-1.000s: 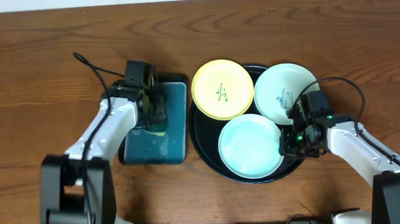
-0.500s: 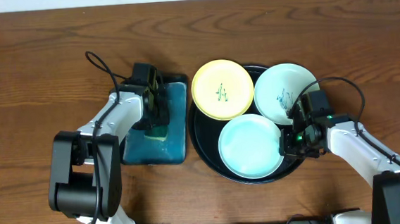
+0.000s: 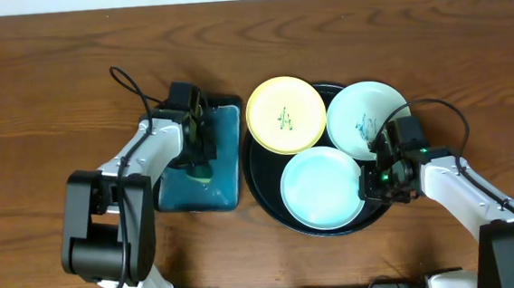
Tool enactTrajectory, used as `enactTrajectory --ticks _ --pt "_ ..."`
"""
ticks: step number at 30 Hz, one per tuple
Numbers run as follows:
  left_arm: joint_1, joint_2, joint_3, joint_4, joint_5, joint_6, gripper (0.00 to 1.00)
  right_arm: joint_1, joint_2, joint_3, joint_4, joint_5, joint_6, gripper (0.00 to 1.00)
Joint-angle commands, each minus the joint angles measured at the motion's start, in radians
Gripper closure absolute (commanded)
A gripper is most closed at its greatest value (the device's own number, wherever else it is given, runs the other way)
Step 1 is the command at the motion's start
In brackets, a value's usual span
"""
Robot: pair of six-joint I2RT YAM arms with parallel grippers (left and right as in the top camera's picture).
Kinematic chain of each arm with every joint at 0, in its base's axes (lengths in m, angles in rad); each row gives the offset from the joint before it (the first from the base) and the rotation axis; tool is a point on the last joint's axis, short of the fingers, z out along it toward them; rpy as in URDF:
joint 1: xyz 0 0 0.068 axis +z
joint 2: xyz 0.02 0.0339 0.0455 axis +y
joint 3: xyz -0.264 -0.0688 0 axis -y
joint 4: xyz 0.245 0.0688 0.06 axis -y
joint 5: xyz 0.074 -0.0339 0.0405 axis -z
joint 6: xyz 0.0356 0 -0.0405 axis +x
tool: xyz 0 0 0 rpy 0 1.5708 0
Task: Clean dirty plates on tray and stack at the side
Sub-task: 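Return the sponge to the water tray with the left gripper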
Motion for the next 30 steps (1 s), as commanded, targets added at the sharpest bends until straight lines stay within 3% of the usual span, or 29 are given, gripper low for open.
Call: enactTrajectory --ticks 1,2,5,18,25,30 --pt "0.003 -0.092 -0.01 -0.007 -0.002 0.014 0.56 0.001 0.019 -0.027 -0.012 0.079 -0.004 0.99" --pt "0.003 -0.109 -0.01 -0.008 -0.002 0.014 0.48 0.001 0.019 -0.027 -0.012 0.079 -0.004 0.99" --pt "0.003 -0.142 -0.01 -0.012 -0.002 0.014 0.42 0.001 0.019 -0.027 -0.012 0.079 -0.004 0.99" --pt "0.003 -0.133 -0.038 -0.09 -0.002 0.013 0.41 0.001 0.019 -0.027 -0.011 0.079 -0.003 0.99" --pt "0.003 -0.131 -0.095 -0.064 -0.002 0.009 0.42 0.001 0.019 -0.027 -0.011 0.079 -0.003 0.99" --pt "0.003 -0.123 -0.141 -0.03 -0.002 0.001 0.57 0.001 0.019 -0.027 -0.01 0.079 -0.003 0.99"
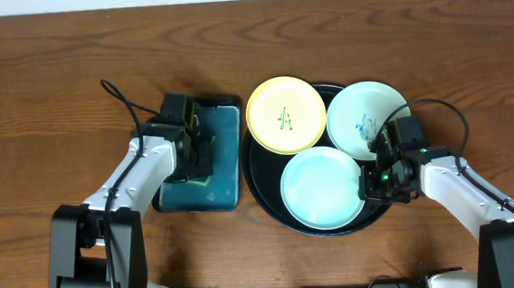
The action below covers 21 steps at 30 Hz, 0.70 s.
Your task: Clean dirty plates on tray and stack at the side
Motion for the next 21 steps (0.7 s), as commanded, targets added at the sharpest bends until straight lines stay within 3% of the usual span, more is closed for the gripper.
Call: enactTrajectory --ticks 1,9,21 --pt "0.002 0.022 -0.046 0.019 -0.002 0.006 0.61 0.001 0.019 -0.027 -0.01 0.078 -0.003 0.99" --pt "0.002 0.058 -0.076 0.056 -0.002 -0.009 0.91 0.001 0.019 -0.027 -0.012 0.078 -0.003 0.99" --pt "0.002 0.046 -0.009 -0.006 -0.001 -0.008 0.93 0.001 0.019 -0.027 -0.022 0.078 -0.004 0.99"
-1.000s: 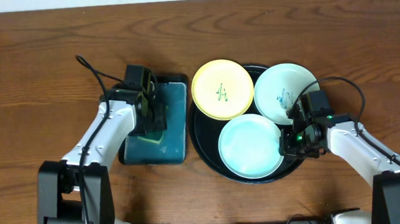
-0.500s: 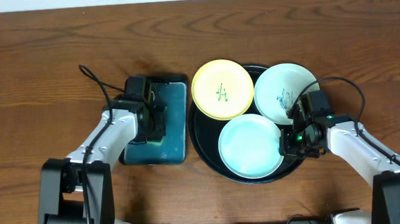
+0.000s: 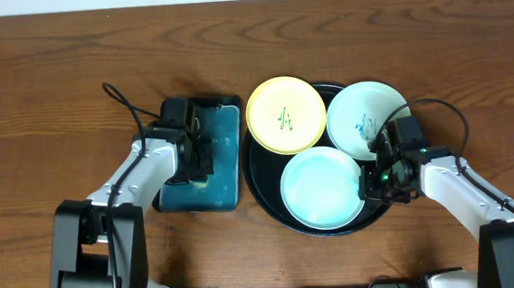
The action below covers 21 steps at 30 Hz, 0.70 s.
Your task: Clean dirty plates on tray and stack at the side
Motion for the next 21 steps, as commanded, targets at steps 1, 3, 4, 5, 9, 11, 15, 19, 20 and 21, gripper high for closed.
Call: enactTrajectory --ticks 1,3,4,5,9,11,15,19,20,21 --pt "0.002 0.019 0.023 -0.048 -0.002 -0.005 0.91 0.001 0.019 -0.027 -0.02 0.078 -0.004 0.99" --pt "0.001 -0.003 0.038 -0.06 -0.002 -0.005 0.7 0.001 0.019 -0.027 -0.02 0.078 -0.004 0.99" --pt "0.002 -0.016 0.042 -0.061 -0.002 -0.005 0.61 0.001 0.019 -0.027 -0.02 0.078 -0.004 0.99" --pt "0.002 -0.031 0.046 -0.06 -0.002 -0.004 0.56 0.001 0.019 -0.027 -0.02 0.078 -0.004 0.99" --pt "0.002 -0.08 0.048 -0.048 -0.003 -0.004 0.46 0.001 0.019 -0.027 -0.02 0.078 -0.004 0.99" --pt "0.002 -0.093 0.048 -0.032 -0.003 0.0 0.46 0.001 0.019 -0.027 -0.02 0.078 -0.004 0.99" --pt "0.002 -0.095 0.048 0.016 -0.003 0.0 0.46 0.001 0.019 -0.027 -0.02 0.078 -0.004 0.99" --pt "0.002 -0.093 0.048 0.074 -0.003 -0.001 0.47 0.001 0.019 -0.027 -0.02 0.078 -0.004 0.99" --pt "0.002 -0.092 0.048 0.089 -0.003 -0.001 0.47 0.001 0.019 -0.027 -0.019 0.078 -0.004 0.99" --pt "0.002 -0.089 0.048 0.101 -0.003 -0.001 0.48 0.001 0.019 -0.027 -0.02 0.078 -0.004 0.99"
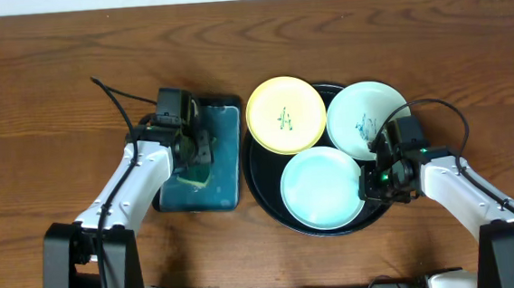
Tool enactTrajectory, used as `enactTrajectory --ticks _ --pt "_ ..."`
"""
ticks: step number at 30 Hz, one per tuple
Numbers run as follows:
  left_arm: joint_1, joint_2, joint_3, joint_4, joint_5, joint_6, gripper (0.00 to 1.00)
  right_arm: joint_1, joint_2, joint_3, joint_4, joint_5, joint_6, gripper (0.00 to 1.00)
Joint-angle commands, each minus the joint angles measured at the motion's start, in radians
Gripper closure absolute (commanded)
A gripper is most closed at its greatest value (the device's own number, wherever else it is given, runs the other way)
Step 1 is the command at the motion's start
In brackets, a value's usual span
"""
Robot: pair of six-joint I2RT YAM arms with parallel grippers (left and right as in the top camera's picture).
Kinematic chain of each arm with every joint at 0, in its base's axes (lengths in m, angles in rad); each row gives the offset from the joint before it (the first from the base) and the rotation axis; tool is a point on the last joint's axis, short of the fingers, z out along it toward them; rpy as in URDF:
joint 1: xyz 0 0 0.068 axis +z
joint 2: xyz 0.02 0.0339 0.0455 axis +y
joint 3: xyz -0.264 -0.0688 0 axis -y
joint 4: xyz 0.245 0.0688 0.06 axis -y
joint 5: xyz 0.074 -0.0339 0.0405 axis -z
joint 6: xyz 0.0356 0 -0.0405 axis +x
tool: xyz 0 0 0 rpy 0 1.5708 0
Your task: Clean dirty plates on tray and stack at the side
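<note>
A black round tray [265, 198] holds three plates: a yellow plate [285, 115] with a green mark, a white plate [364, 118] with blue marks, and a plain light blue plate [322, 188]. On the teal mat [226, 178] to the left lies a yellow-green sponge [193, 177]. My left gripper [200, 157] is right on top of the sponge, and its fingers appear shut on the sponge's upper end. My right gripper [369, 187] has its tips at the right rim of the light blue plate, and its body hides how the fingers stand.
The tray and the mat lie side by side on a brown wooden table [53, 77]. A cable loops above each wrist. The table's front edge, with the arm bases, is at the bottom of the view.
My left wrist has shifted slightly up and to the left, and the forearm has swung outward. The gripper tip is still at the sponge. The right arm, the plates and the tray have not moved.
At every earlier moment my left gripper was over the sponge on the teal mat. Only the arm's posture changed, with the elbow lying further left each time. The sponge, the three plates and my right gripper at the blue plate's rim have stayed in place throughout.
</note>
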Motion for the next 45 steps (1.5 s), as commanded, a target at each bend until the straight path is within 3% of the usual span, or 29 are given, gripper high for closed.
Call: enactTrajectory --ticks 1,19,27,36,41,45 --pt "0.002 0.0 0.021 0.026 -0.004 -0.001 0.49 0.001 0.019 -0.027 -0.019 0.078 -0.003 0.99" --pt "0.002 0.135 0.009 0.074 -0.006 -0.002 0.85 0.001 0.019 -0.027 -0.019 0.078 -0.004 0.99" --pt "0.002 0.241 0.009 0.077 -0.006 -0.002 0.86 0.001 0.019 -0.027 -0.019 0.078 -0.004 0.99" --pt "0.002 0.235 0.01 0.073 -0.006 -0.002 0.92 0.001 0.019 -0.027 -0.019 0.078 -0.004 0.99" --pt "0.002 0.184 0.012 0.072 -0.006 -0.002 0.91 0.001 0.019 -0.027 -0.019 0.079 -0.004 0.99" --pt "0.002 0.101 0.013 0.062 -0.006 -0.002 0.63 0.001 0.019 -0.027 -0.019 0.079 -0.004 0.99"
